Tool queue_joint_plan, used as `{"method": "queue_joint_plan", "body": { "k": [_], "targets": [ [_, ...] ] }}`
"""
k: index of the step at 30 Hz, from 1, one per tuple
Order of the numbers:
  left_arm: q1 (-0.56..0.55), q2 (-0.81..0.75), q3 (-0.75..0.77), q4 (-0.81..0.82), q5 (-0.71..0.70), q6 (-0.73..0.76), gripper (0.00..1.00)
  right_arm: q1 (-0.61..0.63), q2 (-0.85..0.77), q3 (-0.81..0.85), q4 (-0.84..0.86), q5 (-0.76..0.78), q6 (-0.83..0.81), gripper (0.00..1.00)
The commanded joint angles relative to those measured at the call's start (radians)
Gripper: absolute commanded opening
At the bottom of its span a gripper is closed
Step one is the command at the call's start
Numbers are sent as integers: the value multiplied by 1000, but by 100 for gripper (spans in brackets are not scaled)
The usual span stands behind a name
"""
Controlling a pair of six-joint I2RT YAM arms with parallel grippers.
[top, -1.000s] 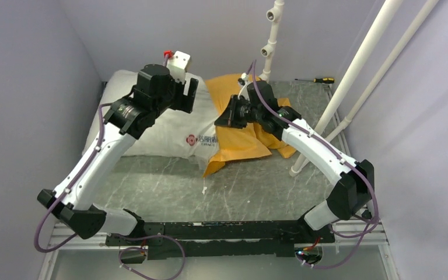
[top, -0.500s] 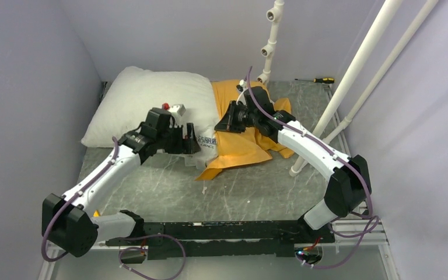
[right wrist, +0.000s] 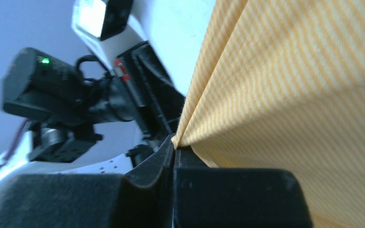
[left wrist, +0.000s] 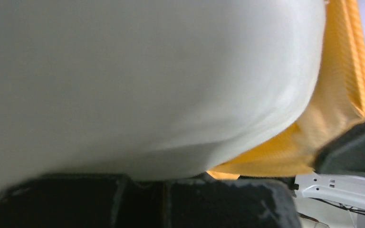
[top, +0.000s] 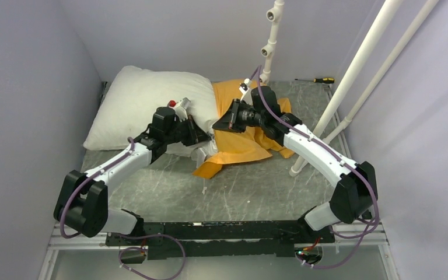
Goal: Put the pillow into the pillowcase
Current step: Stuff the pillow into the pillowcase.
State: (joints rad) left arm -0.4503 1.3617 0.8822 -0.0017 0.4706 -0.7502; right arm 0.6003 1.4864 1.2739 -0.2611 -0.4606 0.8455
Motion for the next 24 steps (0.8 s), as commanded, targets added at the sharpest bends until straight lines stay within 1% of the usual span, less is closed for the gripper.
{"method": "queue_joint_plan", "body": {
  "k": [1, 3, 8, 10, 11, 12, 13, 14, 15, 17, 19, 21, 22, 23, 24],
  "targets": [
    [-27, 7, -13, 378, 63, -89, 0, 32, -100, 1, 212, -257, 148, 0],
    [-66, 22, -15, 435, 50, -78, 0, 45, -95, 15, 254, -298, 187, 0],
    [-201, 46, 73, 467, 29, 4, 0, 71, -38, 99, 229, -294, 166, 0],
    [-244, 16, 88, 439, -65, 32, 0, 73, -29, 78, 340, -333, 218, 0],
    [-250, -3, 83, 439, -86, 42, 0, 73, -27, 60, 400, -354, 255, 0],
    [-251, -27, 69, 452, -112, 46, 0, 73, -27, 47, 441, -366, 271, 0],
    [-251, -52, 53, 456, -143, 49, 0, 72, -29, 44, 441, -372, 263, 0],
    [-252, -72, 33, 454, -164, 62, 0, 72, -30, 55, 392, -364, 229, 0],
    [-252, -92, 15, 450, -201, 74, 0, 70, -30, 79, 292, -339, 168, 0],
    [-248, -114, -15, 440, -226, 92, 0, 69, -31, 123, 84, -254, 37, 1],
    [-246, -111, -35, 452, -222, 108, 0, 67, -41, 132, -46, -154, -47, 24],
    [-243, -97, -43, 442, -211, 118, 0, 67, -63, 118, -142, -54, -110, 51],
    [-242, -92, -48, 435, -209, 121, 0, 67, -80, 103, -168, -21, -134, 62],
    [-239, -89, -54, 430, -207, 123, 0, 67, -101, 90, -201, 21, -155, 71],
    [-234, -87, -61, 428, -205, 126, 0, 67, -123, 83, -239, 74, -177, 78]
  ]
}}
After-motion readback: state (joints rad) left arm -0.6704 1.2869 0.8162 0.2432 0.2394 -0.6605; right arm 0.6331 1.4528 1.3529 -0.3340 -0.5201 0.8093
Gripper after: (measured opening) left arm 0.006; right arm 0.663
